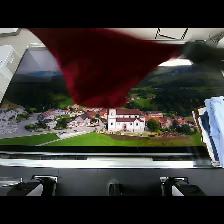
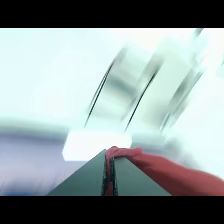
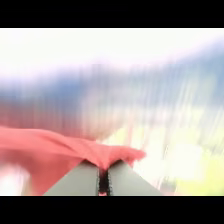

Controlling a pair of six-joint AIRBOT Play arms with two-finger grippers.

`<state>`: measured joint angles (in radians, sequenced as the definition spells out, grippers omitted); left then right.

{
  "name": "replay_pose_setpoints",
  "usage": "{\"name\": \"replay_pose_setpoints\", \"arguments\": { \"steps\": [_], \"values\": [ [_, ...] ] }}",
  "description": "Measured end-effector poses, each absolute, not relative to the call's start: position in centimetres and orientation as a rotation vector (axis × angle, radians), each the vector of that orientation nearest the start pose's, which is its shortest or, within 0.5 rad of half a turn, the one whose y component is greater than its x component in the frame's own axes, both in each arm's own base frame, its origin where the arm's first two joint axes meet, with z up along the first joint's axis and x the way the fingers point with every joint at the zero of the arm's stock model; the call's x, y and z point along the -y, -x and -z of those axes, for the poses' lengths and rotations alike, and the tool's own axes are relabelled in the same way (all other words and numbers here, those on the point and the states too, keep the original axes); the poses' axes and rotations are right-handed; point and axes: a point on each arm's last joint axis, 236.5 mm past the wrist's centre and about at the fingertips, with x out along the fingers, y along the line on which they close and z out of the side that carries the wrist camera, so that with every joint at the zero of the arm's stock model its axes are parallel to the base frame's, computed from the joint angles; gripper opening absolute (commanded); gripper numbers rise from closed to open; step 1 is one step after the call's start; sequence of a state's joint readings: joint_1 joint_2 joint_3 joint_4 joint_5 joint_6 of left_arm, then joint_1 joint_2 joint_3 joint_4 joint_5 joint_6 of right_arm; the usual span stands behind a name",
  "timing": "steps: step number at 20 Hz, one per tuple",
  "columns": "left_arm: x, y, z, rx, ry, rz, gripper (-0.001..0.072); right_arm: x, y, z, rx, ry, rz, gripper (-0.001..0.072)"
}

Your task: Fold the clothes and pants, and hang the long-sleeved shirts on hangers.

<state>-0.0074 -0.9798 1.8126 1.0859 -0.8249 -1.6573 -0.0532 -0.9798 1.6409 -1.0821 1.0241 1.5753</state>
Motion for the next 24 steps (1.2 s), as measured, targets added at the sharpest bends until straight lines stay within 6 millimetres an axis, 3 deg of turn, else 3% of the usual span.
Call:
{"name": "replay_pose_setpoints", "arguments": {
  "steps": [2,4,7,9,10,12,14,16,18,20,23,24],
  "values": [
    [8.5,-31.7,-54.4,0.136,0.424,0.398,0.0023,-5.6,-34.0,-45.5,-0.13,-0.288,-0.27,0.0034],
    [8.4,-28.3,-57.5,0.238,0.43,0.421,0.0023,-4.9,-30.1,-50.1,0.015,-0.255,-0.245,0.0034],
    [7.9,-25.4,-60.2,0.345,0.416,0.428,0.0023,-4.4,-27.1,-53.0,0.113,-0.232,-0.224,0.0034],
    [7.7,-25.3,-60.4,0.364,0.39,0.415,0.0023,-4.2,-27.0,-53.3,0.122,-0.227,-0.216,0.0034],
    [7.6,-26.0,-59.9,0.352,0.373,0.402,0.0023,-4.2,-27.7,-52.6,0.09,-0.227,-0.215,0.0034],
    [7.7,-29.1,-56.8,0.257,0.352,0.372,0.0023,-4.2,-30.4,-49.3,-0.039,-0.235,-0.215,0.0034],
    [7.9,-33.8,-51.6,0.116,0.343,0.34,0.0023,-4.1,-34.5,-43.3,-0.25,-0.25,-0.213,0.0034],
    [8.1,-39.2,-44.2,-0.064,0.35,0.305,0.0023,-4.1,-38.9,-35.7,-0.48,-0.279,-0.213,0.0034],
    [8.4,-44.4,-35.3,-0.249,0.361,0.266,0.0023,-4.5,-43.1,-27.7,-0.682,-0.323,-0.21,0.0034],
    [9.1,-48.1,-26.7,-0.41,0.369,0.237,0.0024,-5.6,-46.5,-19.7,-0.86,-0.385,-0.208,0.0034],
    [11.4,-50.3,-14.8,-0.667,0.367,0.232,0.0027,-8.3,-48.9,-9.3,-1.089,-0.477,-0.208,0.0045],
    [12.3,-50.1,-11.4,-0.756,0.366,0.238,0.0082,-9.1,-49.1,-6.9,-1.145,-0.502,-0.206,0.0132]
  ]
}}
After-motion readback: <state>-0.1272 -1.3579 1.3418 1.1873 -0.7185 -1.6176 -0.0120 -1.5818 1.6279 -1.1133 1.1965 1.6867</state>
